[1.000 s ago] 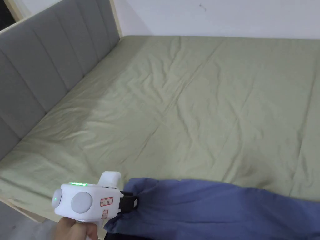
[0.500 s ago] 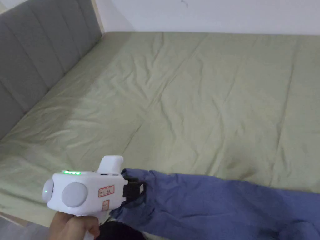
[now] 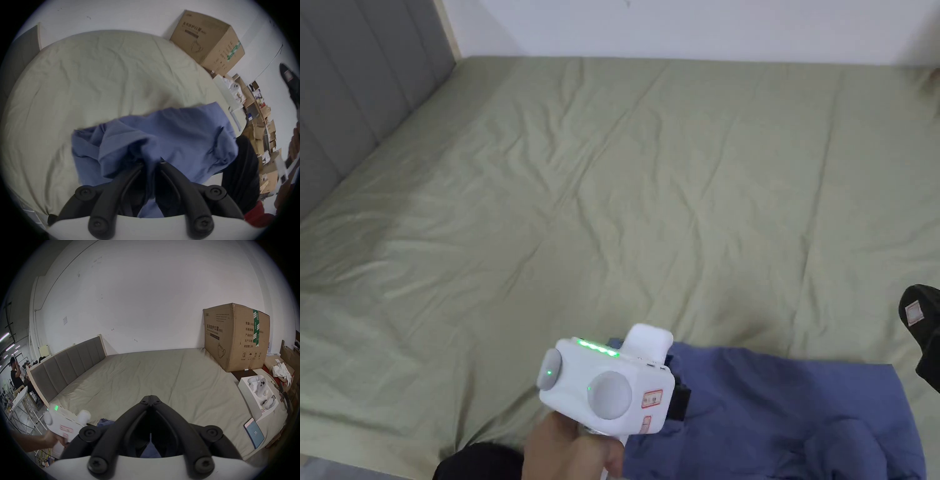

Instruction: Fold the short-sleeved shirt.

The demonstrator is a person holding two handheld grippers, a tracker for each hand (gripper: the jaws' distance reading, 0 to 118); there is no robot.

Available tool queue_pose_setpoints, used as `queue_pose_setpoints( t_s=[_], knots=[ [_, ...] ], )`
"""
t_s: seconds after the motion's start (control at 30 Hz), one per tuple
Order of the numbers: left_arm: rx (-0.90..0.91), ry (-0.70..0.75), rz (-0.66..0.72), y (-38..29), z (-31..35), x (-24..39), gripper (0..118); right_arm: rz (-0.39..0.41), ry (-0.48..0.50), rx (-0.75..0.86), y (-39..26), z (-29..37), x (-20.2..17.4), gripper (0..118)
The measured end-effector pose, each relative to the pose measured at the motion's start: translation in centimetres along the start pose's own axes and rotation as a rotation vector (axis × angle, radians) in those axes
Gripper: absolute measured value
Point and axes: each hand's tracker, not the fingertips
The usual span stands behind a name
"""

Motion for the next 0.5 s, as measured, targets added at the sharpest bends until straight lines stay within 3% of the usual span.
queue_pose_setpoints(
  t_s=[0.03, 0.1, 0.13, 0.17, 0.33, 0.4, 0.43, 0.47, 0.5],
  knots=[
    [-0.011, 0.002, 0.003, -0.1, -0.5, -0.1, 29, 0.001, -0.002, 0.003, 0.0, 0.0, 0.0, 0],
    [0.02, -0.07, 0.073, -0.4, -0.6, -0.7, 72, -0.001, -0.003, 0.006, 0.1, 0.1, 0.1, 0],
    [0.029, -0.109, 0.091, -0.5, -0.1, -0.7, 86, 0.0, -0.002, 0.006, 0.2, 0.1, 0.2, 0],
    [0.055, -0.138, 0.095, -0.7, 0.7, -0.6, 91, 0.002, -0.005, 0.004, 0.3, 0.2, 0.2, 0],
    [0.328, -0.133, 0.031, -2.0, 8.4, -1.7, 90, -0.012, -0.016, 0.014, 0.7, 0.6, 0.8, 0],
    [0.492, -0.072, 0.048, -3.4, 11.0, -3.1, 82, -0.029, -0.021, 0.015, 0.7, 0.7, 1.0, 0],
    [0.533, -0.038, 0.074, -3.9, 11.7, -3.7, 67, -0.033, -0.022, 0.014, 0.7, 0.7, 1.0, 0],
    [0.561, -0.002, 0.083, -4.2, 12.2, -3.9, 35, -0.037, -0.021, 0.016, 0.7, 0.8, 1.0, 0],
    [0.579, 0.065, 0.077, -4.6, 12.3, -4.2, 17, -0.039, -0.02, 0.014, 0.6, 0.8, 1.0, 0]
  ],
)
